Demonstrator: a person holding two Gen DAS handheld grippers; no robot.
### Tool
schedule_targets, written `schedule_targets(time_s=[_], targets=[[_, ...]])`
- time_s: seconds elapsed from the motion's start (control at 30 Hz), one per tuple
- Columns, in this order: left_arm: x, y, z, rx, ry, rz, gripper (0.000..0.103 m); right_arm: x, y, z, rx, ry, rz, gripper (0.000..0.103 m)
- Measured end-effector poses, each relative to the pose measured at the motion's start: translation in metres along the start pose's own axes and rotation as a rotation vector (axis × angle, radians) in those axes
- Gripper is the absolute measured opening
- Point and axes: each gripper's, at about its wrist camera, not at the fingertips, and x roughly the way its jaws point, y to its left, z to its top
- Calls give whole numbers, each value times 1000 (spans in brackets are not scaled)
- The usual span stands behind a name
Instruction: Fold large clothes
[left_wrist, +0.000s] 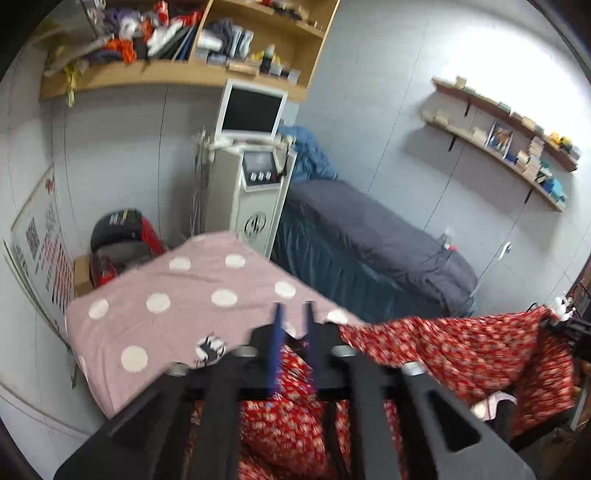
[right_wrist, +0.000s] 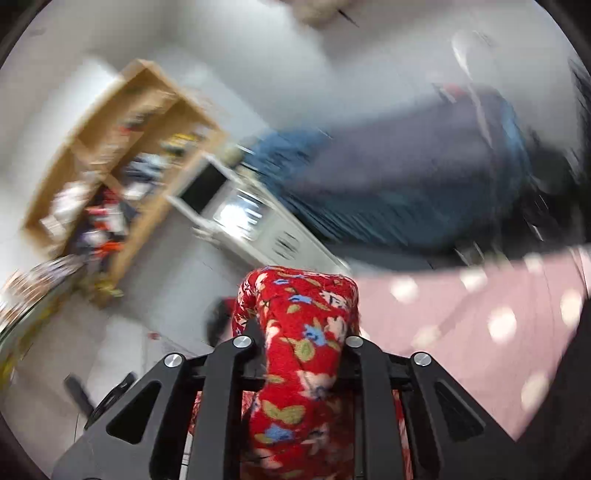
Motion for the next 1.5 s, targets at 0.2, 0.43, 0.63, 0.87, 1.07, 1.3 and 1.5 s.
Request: schedule_targets(time_s=[0.2, 0.43, 0.63, 0.87, 1.07, 1.3, 1.5], targets=[[65, 33, -66, 25, 149, 157, 97, 113, -63, -62, 14, 186, -362, 65], [93, 107, -143, -88, 401, 295, 97, 124, -90, -114, -88, 293, -442, 71], [85, 127, -155, -169, 419, 320, 97, 109, -95, -136, -125, 322, -463, 71], [79, 101, -164, -92, 444, 294, 97, 108, -94, -180, -134, 366, -429, 73], [78, 76, -211, -141, 543, 209, 97, 120, -90, -218, -172, 432, -418, 73], [85, 68, -234, -50, 561, 366, 97, 115, -85, -226, -224, 419, -390, 73], [88, 130, -230, -223, 569, 360, 97, 121, -90, -207, -262, 370, -423, 73]])
